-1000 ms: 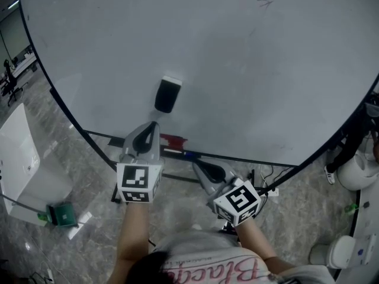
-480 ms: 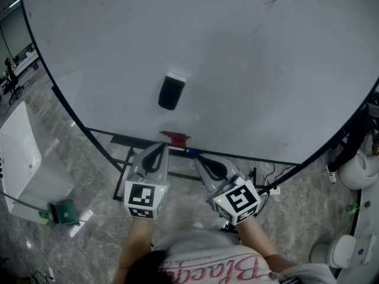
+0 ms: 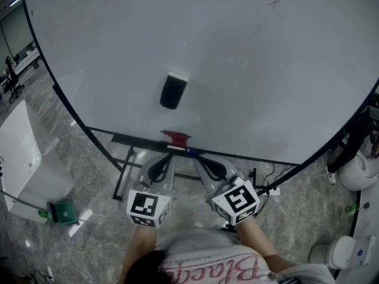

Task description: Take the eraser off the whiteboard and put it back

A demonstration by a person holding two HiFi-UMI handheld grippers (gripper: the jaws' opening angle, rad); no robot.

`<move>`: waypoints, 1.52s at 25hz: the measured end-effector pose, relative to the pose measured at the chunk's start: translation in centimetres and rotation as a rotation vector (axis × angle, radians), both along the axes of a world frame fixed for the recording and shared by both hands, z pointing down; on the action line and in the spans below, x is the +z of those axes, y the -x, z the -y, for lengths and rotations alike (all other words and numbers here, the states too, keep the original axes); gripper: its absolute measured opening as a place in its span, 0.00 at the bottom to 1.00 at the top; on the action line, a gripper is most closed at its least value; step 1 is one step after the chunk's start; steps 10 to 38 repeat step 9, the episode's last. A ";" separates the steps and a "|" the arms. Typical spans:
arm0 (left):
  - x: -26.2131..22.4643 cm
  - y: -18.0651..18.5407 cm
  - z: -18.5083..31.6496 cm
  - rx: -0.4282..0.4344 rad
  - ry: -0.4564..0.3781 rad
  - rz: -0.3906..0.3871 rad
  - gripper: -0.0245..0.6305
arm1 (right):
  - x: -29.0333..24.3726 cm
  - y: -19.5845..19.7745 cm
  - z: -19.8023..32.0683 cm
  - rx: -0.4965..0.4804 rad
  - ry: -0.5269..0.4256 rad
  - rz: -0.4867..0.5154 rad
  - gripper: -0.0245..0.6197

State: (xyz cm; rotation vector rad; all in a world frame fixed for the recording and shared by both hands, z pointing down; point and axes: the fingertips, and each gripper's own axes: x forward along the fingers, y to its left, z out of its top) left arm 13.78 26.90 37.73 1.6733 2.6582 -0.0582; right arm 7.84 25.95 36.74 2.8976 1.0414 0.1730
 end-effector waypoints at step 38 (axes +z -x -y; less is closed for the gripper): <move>-0.2 0.0 0.2 -0.011 0.001 -0.002 0.04 | -0.1 0.3 0.4 0.007 -0.005 0.011 0.04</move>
